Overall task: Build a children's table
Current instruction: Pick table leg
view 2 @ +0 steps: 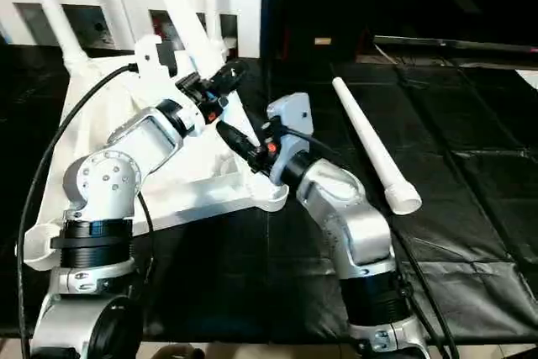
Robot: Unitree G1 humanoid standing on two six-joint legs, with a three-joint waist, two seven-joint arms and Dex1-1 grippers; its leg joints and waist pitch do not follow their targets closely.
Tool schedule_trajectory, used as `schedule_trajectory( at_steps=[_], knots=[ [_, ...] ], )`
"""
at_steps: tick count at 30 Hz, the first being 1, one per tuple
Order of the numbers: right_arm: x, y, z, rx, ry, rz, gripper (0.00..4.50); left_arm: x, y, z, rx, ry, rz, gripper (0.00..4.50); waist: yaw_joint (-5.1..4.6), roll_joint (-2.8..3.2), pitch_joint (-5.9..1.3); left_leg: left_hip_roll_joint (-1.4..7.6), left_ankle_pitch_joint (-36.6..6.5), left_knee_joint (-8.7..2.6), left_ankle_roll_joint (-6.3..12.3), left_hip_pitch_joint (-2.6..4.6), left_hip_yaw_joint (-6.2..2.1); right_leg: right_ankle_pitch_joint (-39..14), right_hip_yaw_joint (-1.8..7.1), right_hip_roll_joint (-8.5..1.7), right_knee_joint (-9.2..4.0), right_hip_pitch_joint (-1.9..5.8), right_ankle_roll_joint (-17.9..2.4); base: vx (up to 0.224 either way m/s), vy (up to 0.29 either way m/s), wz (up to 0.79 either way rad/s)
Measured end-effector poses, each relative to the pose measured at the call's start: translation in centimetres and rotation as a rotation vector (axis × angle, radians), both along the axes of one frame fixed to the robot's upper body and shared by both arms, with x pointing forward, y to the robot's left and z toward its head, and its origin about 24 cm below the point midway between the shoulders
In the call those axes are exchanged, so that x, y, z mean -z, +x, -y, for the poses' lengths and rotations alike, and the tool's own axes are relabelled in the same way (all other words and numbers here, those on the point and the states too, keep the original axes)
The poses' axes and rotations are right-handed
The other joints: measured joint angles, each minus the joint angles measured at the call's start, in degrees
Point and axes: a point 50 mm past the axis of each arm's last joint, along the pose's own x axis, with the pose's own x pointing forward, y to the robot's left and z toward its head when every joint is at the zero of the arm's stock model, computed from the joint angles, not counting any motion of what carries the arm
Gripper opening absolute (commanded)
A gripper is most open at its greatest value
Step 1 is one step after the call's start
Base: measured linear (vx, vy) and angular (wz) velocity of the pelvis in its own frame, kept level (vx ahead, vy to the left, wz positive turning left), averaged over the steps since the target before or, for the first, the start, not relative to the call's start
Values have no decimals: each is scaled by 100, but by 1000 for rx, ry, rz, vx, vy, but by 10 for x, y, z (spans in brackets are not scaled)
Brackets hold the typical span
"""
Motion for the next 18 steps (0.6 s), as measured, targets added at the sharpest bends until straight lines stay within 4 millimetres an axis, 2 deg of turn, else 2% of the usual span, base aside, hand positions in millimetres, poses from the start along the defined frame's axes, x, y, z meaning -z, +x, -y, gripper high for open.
schedule_trajectory(
  at_steps=[5,6,8,9,13,16,18],
  knots=[
    [1,1,-1,2,-6,1,181,0,0,0,-7,11,2,188,1,0,0,0,0,0,0,0,0,1,0,0,0,0,0,0,0,0],
    [1,1,-1,2,-5,1,251,0,0,0,-7,11,4,188,1,0,0,0,0,1,0,0,0,1,0,0,0,1,0,0,0,0],
    [1,1,-1,1,-4,1,251,0,0,1,-7,17,8,187,-2,0,0,0,0,1,0,0,0,2,0,0,-1,1,-1,0,0,0],
    [1,1,-2,-1,-2,-1,270,-1,0,0,-10,24,17,186,-5,0,0,0,0,0,0,0,0,5,0,0,0,0,-6,0,0,0],
    [2,-1,-1,-49,26,-27,295,-1,3,-7,-16,79,47,186,-7,1,0,0,0,0,0,2,0,10,0,0,-1,1,-10,0,0,0],
    [1,-2,9,-106,33,-55,333,1,5,-15,-10,113,53,186,3,1,0,0,0,1,0,2,0,13,0,0,-5,5,-6,0,0,0],
    [0,-4,18,-143,17,-70,334,-1,6,-21,1,133,69,186,6,1,0,0,0,1,0,1,0,23,0,0,-6,5,-21,0,0,0]
  ],
)
